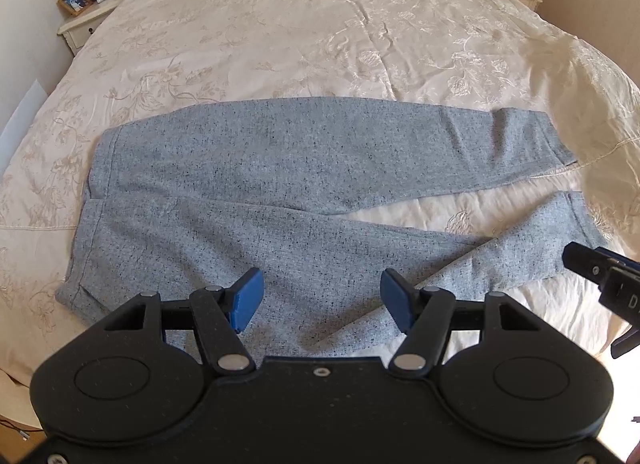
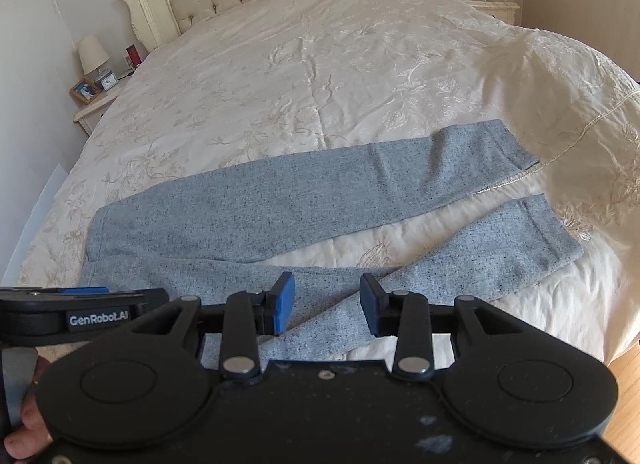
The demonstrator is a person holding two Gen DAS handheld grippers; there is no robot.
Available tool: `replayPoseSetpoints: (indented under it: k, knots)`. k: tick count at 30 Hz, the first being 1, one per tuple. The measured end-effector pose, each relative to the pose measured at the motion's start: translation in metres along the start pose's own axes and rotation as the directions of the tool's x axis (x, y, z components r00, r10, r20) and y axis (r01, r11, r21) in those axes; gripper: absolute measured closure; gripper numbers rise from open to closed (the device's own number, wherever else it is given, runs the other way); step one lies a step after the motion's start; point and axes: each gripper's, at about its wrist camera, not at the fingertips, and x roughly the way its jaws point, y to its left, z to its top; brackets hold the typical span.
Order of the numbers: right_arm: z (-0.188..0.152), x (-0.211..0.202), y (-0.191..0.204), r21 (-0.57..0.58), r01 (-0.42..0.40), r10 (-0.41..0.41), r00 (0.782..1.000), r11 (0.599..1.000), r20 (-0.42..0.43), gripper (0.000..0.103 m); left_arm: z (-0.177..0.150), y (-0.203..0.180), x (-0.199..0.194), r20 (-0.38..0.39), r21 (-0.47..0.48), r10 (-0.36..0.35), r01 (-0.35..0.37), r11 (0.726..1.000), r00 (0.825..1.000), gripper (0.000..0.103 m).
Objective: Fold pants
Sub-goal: 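Move both tools over the grey speckled sweatpants on the bed, then lower the right tool onto a leg cuff and close it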
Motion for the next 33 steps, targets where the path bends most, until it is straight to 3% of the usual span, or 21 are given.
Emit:
replayPoseSetpoints:
  k: [10,17,25,33]
  knots:
    - [0.023,0.042,-0.119,-0.017,0.172,-0.172,0.985,0.985,-0.032,0.063,0.008,-0.055,0.028,-0.062,-0.014,-0.003,0.003,1.000,0.998,0.035]
    - [0.034,0.085,-0.209,-0.026,0.244,-0.245,0.963,0.969,-0.113,0.061,0.012,-0.102,0.053,-0.078,-0.010,-0.001,0.001,1.000,0.997,0.035]
    - [0.038,0.132,-0.273,-0.071,0.220,-0.229,0.957,0.973,-0.178,0.060,0.016,-0.135,0.073,-0.104,-0.017,0.046,-0.048,0.999,0.993,0.035]
    - [0.036,0.176,-0.313,-0.066,0.116,-0.129,0.959,0.991,-0.253,0.059,0.016,-0.142,0.076,-0.126,-0.055,0.090,-0.097,0.994,0.988,0.035]
